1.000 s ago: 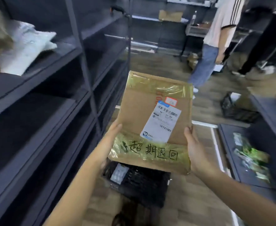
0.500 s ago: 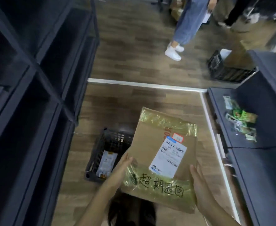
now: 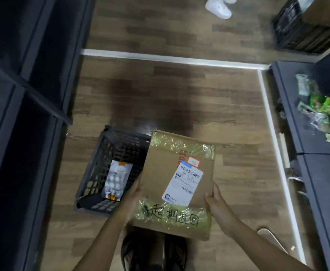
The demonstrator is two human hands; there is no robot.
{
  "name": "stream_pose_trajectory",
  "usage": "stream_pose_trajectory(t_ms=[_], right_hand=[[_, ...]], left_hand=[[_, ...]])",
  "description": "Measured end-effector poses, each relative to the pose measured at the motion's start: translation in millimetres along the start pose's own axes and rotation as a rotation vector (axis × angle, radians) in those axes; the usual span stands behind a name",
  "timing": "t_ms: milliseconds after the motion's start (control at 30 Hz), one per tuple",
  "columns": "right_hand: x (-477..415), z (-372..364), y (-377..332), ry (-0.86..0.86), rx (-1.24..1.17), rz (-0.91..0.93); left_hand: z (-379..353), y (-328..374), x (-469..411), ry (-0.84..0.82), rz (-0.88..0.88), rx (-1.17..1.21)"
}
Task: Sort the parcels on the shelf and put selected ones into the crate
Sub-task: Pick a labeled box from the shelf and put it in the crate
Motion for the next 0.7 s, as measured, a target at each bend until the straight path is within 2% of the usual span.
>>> stream_pose_trajectory(t_ms=[167,433,600,700], right_hand=[[-30,4,27,-0.086,0.179,-0.125],[-50,8,27,-0.065,0.177,-0.085],[-58,12,26,-0.104,0.217,-0.086],[-63,11,34,-0.131,0.253,-0.115]], left_hand=[[1,-29,-16,0.050,0.060,-0.078],[8,-21,-45,0.072,-0.024,-0.263],[11,-33,-61,0.062,0.056,-0.391],[11,-46,-68,0.126,0.076,-0.460]])
Point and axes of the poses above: each hand's wrist, its own x-axis away from the middle knuckle, its own z-axis out of the back of the hand, y = z × x, the point moved 6 cm from there along -x, towards the middle knuckle, and after that the axes turned 6 degrees about -y, right-handed, at the moved point
